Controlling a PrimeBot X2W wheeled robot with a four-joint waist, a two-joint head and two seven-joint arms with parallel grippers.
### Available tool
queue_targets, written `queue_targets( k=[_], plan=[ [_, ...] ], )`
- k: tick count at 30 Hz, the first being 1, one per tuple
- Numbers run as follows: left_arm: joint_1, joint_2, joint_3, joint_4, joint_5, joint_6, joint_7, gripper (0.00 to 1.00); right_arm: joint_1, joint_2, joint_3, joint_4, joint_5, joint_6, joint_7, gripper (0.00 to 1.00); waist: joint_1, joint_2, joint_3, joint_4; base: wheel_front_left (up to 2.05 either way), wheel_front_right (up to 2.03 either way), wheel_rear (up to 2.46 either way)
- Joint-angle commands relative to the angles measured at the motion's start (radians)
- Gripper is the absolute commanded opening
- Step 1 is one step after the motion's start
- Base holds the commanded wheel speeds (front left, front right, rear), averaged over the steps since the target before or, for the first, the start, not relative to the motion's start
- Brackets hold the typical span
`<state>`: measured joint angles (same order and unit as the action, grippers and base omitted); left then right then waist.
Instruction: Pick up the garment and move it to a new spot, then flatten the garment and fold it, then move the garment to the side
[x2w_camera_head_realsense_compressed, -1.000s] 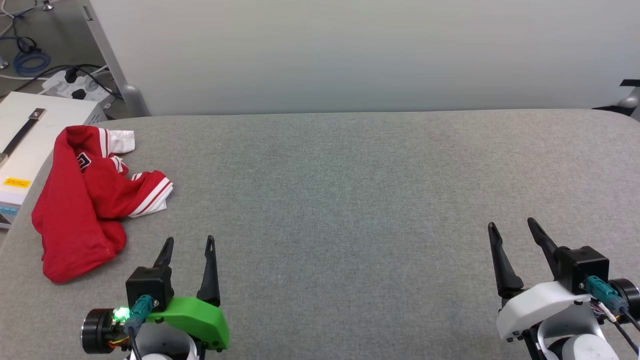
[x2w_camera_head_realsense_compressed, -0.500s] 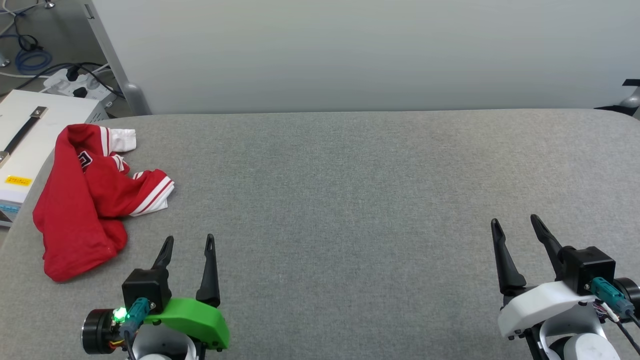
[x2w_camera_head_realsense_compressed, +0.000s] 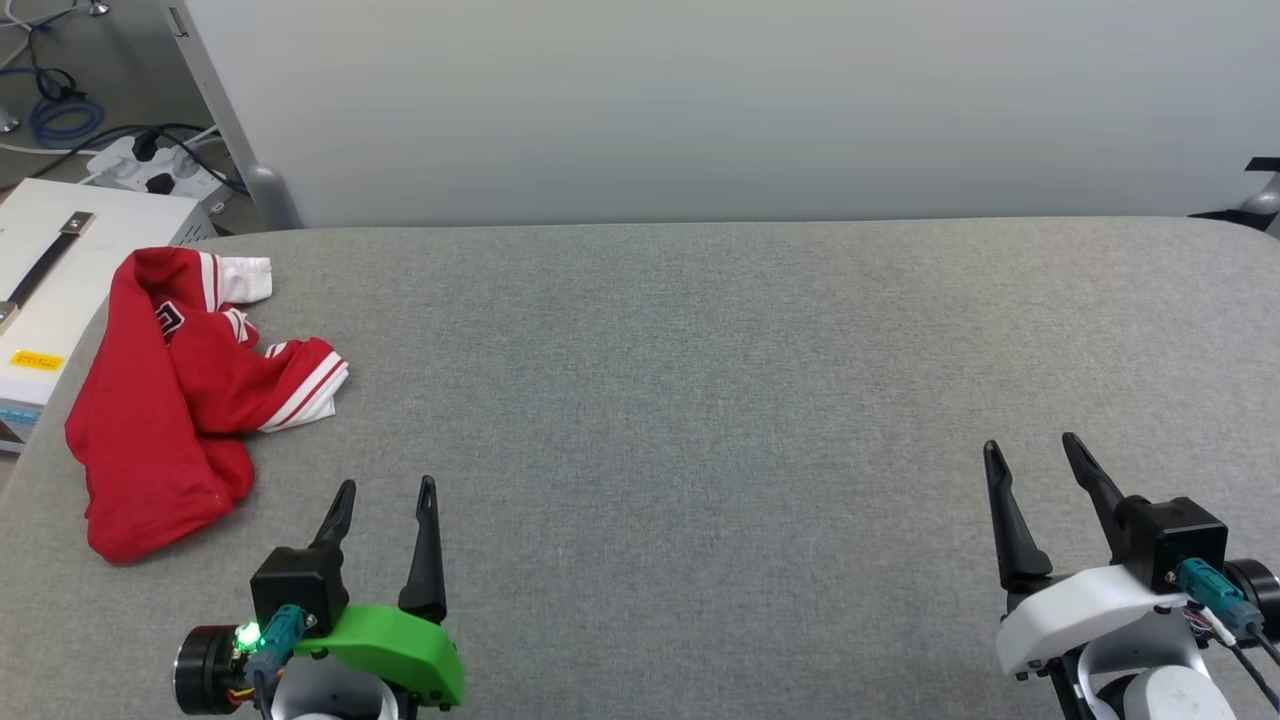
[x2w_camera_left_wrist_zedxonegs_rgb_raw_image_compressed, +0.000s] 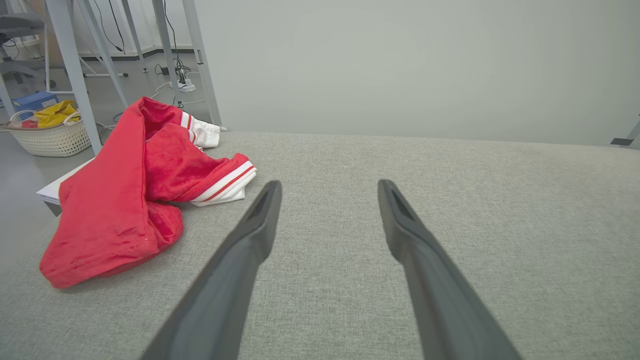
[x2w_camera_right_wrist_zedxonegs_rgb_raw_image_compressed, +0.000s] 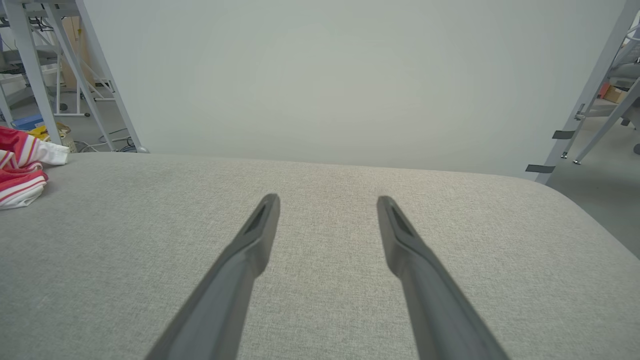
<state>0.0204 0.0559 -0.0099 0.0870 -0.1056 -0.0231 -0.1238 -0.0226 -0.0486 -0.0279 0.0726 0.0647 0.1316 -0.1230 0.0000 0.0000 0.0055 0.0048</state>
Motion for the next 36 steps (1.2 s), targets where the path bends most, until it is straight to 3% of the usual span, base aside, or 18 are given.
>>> queue_targets(
  k=[1, 22, 36],
  plan=[
    [0.006, -0.003, -0.002, 0.006, -0.01, -0.007, -0.011, 1.0, -0.013, -0.001, -0.003, 0.006, -0.006, 0.0, -0.013, 1.0, 0.0, 0.0, 0.001, 0.0, 0.0, 0.0, 0.0],
    [0.003, -0.004, -0.008, 0.032, -0.045, -0.013, -0.054, 1.0, -0.021, -0.001, -0.011, 0.019, 0.008, -0.001, -0.056, 1.0, 0.0, 0.0, 0.002, 0.007, 0.0, 0.0, 0.0],
    [0.002, -0.004, -0.012, 0.052, -0.062, -0.021, -0.083, 1.0, -0.012, -0.001, 0.02, 0.032, 0.017, -0.001, -0.084, 1.0, 0.0, 0.0, -0.013, 0.113, 0.0, 0.0, 0.0]
  ],
)
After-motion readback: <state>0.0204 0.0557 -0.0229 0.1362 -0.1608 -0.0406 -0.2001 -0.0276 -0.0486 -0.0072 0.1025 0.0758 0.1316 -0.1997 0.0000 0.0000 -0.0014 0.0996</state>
